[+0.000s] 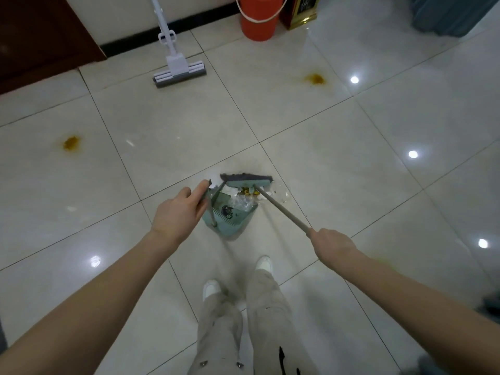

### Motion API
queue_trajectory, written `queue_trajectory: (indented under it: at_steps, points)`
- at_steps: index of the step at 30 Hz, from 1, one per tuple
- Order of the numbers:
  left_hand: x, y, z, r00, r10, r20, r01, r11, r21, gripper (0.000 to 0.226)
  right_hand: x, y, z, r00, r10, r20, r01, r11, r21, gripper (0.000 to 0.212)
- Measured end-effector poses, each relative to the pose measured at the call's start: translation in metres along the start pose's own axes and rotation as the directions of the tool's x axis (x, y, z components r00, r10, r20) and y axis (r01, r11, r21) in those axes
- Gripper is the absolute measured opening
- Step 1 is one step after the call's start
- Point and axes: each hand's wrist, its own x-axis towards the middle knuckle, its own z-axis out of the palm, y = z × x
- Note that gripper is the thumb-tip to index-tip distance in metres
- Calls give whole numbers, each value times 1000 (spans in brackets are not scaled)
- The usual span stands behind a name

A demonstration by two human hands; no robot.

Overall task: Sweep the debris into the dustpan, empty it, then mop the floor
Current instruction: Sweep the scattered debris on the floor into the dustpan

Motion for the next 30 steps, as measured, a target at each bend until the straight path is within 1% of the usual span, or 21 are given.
queue_trajectory:
  at_steps: [3, 6, 9, 11, 15, 19, 21, 23, 25, 28, 30]
  points:
    - [3, 6, 2, 1000, 9, -6, -9, 1000, 5, 42, -18, 9, 6, 999, -41, -6, 40, 997, -62, 45]
    - [2, 2, 1, 1000, 17, 15, -17, 1000, 10, 32, -33, 20, -1, 997, -59, -43, 54, 991, -123, 46]
    - [0, -5, -3, 1000, 23, 19, -23, 1000, -4, 29, -37, 37, -13, 996, -33, -85, 23, 992, -127, 44]
    - [-4, -6, -4, 999, 32, 34, -31, 999, -11, 30, -36, 50, -19, 993, 26, -112, -34, 997, -73, 38]
    - [-15, -5, -3, 997, 47, 65, -46, 999, -20, 36, -39, 63, -12, 987, 132, -97, -125, 989, 79, 24]
    - [-23, -1, -4, 994, 59, 91, -55, 998, -43, 37, -39, 68, -4, 963, 263, -65, -242, 943, 229, 22]
    - [-27, -1, -4, 993, 74, 93, -70, 996, -48, 37, -39, 71, 0, 943, 331, -18, -308, 897, 318, 24]
    - [-32, -3, -3, 992, 82, 99, -79, 996, -40, 37, -40, 76, 4, 920, 390, 45, -368, 819, 440, 22]
    - [-36, -3, -1, 990, 90, 104, -87, 996, -34, 37, -42, 84, 10, 901, 424, 95, -408, 752, 518, 24]
    - [-39, 2, 2, 991, 98, 88, -94, 994, -46, 38, -49, 96, 22, 872, 469, 143, -460, 681, 570, 26]
    - [-37, 5, 3, 991, 109, 82, -106, 993, -42, 38, -53, 101, 32, 855, 492, 162, -489, 664, 566, 23]
